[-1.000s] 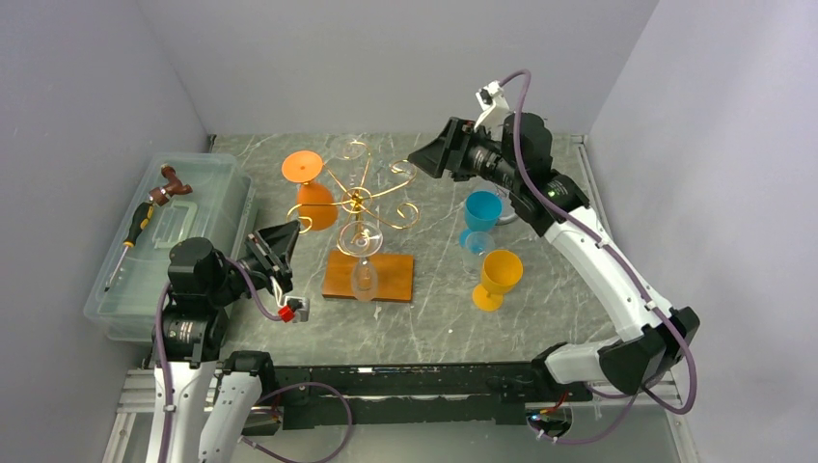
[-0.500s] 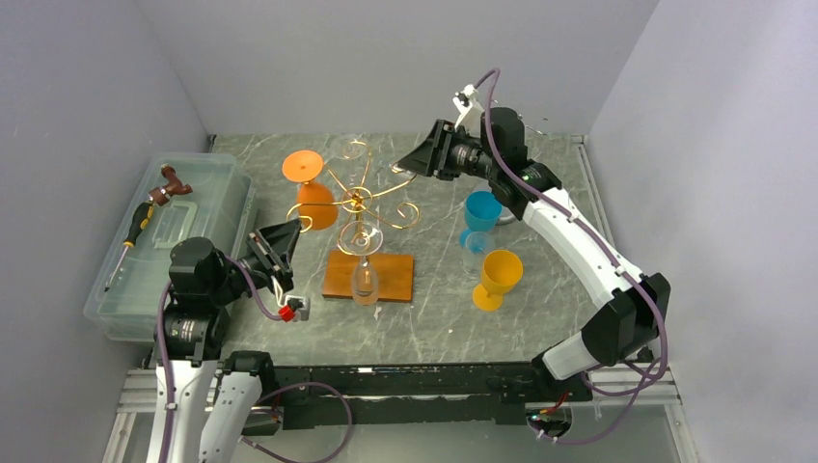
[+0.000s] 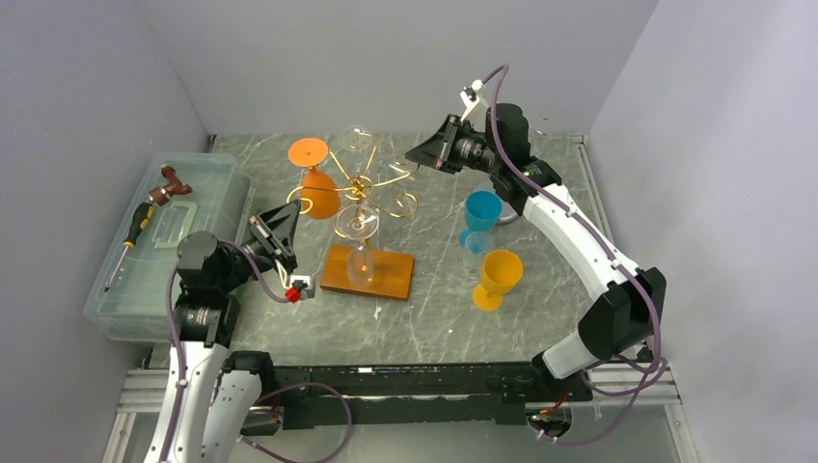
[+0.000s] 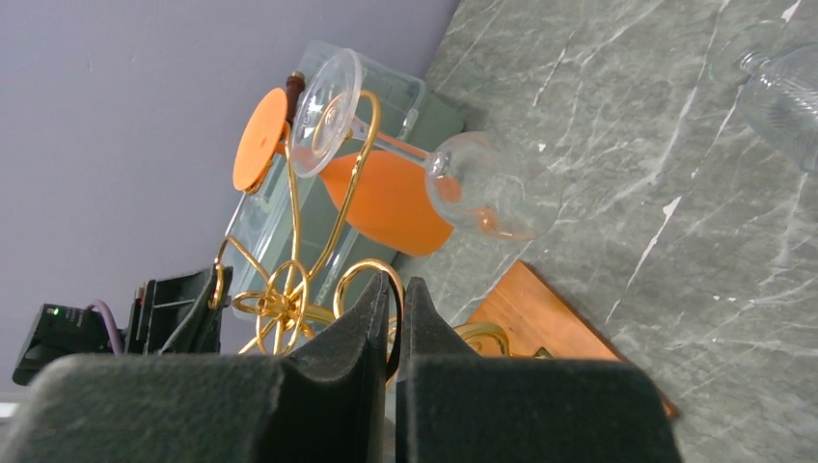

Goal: Place the wine glass upside down on the wine glass rack
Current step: Move the wine rack to the center of the board.

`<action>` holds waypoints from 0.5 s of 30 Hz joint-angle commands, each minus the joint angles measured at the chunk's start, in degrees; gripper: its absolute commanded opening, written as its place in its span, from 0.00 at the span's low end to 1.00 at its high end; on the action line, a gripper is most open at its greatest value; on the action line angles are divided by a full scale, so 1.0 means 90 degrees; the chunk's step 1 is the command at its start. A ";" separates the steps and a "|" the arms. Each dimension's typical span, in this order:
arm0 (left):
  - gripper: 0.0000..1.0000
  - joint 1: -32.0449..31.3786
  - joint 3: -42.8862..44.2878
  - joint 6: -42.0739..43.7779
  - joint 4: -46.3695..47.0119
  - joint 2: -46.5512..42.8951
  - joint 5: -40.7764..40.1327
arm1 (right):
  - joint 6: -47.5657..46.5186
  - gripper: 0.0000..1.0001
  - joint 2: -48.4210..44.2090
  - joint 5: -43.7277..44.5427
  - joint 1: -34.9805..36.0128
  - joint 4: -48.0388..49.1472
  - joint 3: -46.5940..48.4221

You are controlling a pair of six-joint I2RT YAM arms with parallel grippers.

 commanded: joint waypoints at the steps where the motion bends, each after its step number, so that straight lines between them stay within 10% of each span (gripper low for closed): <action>1: 0.04 -0.0069 -0.0044 -0.0310 0.0308 0.0721 -0.0172 | -0.0079 0.00 0.0082 -0.0594 0.0128 0.0670 0.0398; 15: 0.00 -0.0063 0.0126 -0.0176 0.1077 0.1292 -0.0285 | -0.0593 0.00 0.0025 -0.0651 0.0202 0.1272 0.0820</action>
